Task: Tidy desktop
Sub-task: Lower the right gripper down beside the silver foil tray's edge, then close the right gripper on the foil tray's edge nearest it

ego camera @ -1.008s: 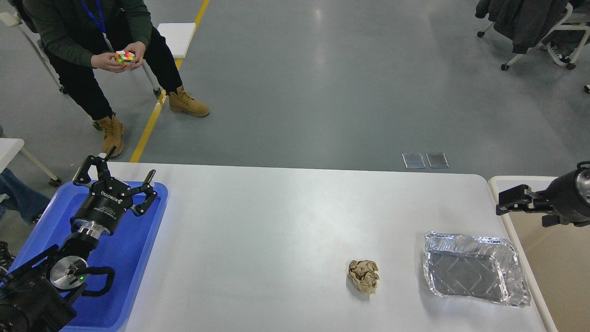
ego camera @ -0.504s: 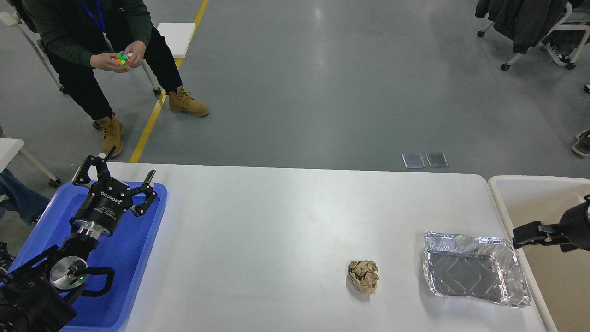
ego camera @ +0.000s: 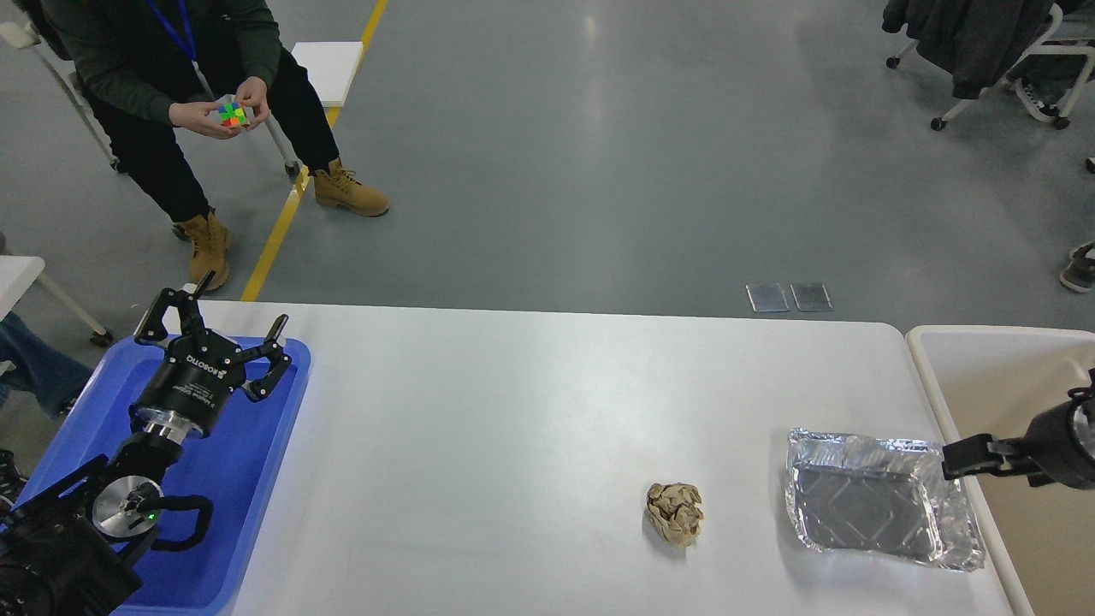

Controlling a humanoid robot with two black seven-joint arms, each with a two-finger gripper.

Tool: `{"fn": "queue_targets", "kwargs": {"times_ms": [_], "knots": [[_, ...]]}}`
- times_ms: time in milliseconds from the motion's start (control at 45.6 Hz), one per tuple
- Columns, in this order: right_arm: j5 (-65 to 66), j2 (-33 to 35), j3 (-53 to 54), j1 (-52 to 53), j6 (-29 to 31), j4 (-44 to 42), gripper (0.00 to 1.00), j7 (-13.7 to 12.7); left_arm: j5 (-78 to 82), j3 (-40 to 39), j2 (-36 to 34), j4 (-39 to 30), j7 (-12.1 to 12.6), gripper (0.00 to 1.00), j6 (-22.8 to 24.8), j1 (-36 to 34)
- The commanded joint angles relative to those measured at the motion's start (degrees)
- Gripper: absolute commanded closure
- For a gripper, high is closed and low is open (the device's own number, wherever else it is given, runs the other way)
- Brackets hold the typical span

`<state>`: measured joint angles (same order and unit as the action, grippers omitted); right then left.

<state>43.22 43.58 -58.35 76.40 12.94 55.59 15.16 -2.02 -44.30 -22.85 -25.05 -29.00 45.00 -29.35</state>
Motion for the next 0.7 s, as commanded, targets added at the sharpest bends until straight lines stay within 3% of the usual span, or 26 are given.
{"fn": "queue_targets", "kwargs": {"times_ms": [0, 680], "knots": [[0.3, -0.2, 4.4, -6.7, -1.8, -4.3, 0.00, 0.4, 0.0, 0.0, 0.0, 0.0, 0.0, 0.01, 0.0, 0.0], [0.3, -3.0, 6.6, -14.3, -9.0, -6.5, 0.01, 0.9, 0.0, 0.0, 0.0, 0.0, 0.0, 0.01, 0.0, 0.0]]}}
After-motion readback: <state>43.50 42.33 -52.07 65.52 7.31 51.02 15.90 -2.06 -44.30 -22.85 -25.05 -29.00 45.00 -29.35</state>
